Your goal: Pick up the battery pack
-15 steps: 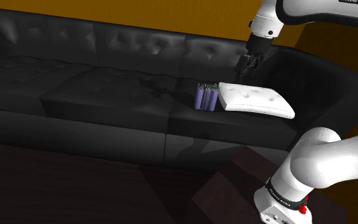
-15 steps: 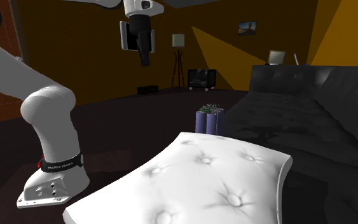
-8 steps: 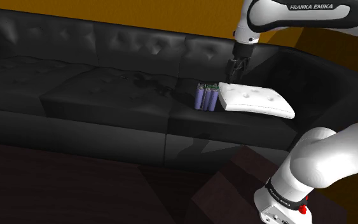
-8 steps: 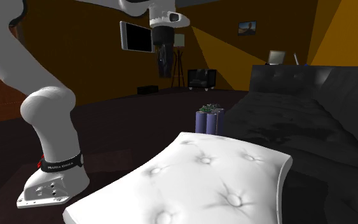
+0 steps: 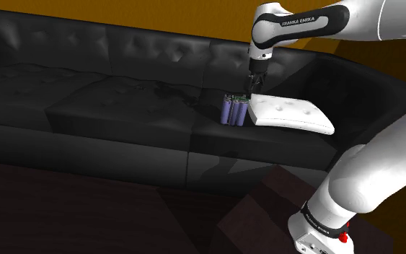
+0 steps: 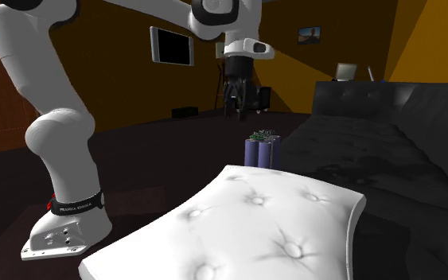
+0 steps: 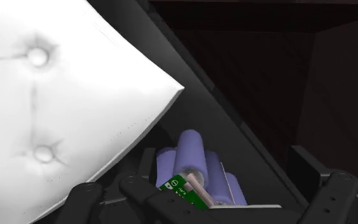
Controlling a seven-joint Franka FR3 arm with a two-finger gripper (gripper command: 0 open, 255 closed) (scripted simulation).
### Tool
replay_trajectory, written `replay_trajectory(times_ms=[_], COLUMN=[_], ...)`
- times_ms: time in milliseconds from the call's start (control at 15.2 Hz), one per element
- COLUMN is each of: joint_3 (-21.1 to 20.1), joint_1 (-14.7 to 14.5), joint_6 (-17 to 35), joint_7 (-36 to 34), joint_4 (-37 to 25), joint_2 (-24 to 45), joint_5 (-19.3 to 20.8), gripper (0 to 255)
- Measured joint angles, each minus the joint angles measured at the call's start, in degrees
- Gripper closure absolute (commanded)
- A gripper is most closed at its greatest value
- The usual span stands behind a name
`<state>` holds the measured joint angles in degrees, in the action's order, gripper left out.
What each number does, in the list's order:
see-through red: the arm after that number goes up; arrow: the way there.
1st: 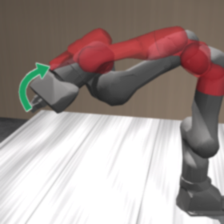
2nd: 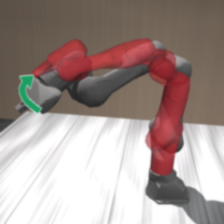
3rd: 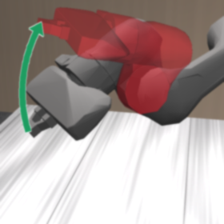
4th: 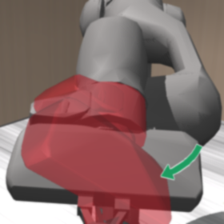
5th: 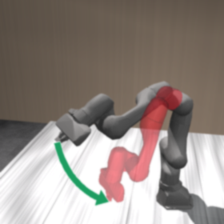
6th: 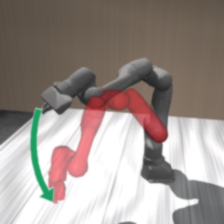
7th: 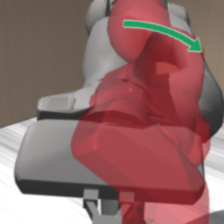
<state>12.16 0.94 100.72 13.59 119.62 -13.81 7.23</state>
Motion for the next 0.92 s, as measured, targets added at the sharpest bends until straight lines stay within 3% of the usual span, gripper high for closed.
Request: replay_trajectory(times_ms=[330,792,858,924], joint_3=[2.01,2.22,2.21,2.17], joint_1=[0.79,0.95,0.93,0.90], joint_6=[0.94,5.91,6.31,6.48], joint_7=[4.76,4.93,4.86,4.83], joint_4=[-6.98,-4.18,-3.91,-3.82], joint_2=[10.82,13.35,13.48,13.54], joint_5=[-0.57,-0.85,-0.88,-0.92], gripper=[0,0,255,255])
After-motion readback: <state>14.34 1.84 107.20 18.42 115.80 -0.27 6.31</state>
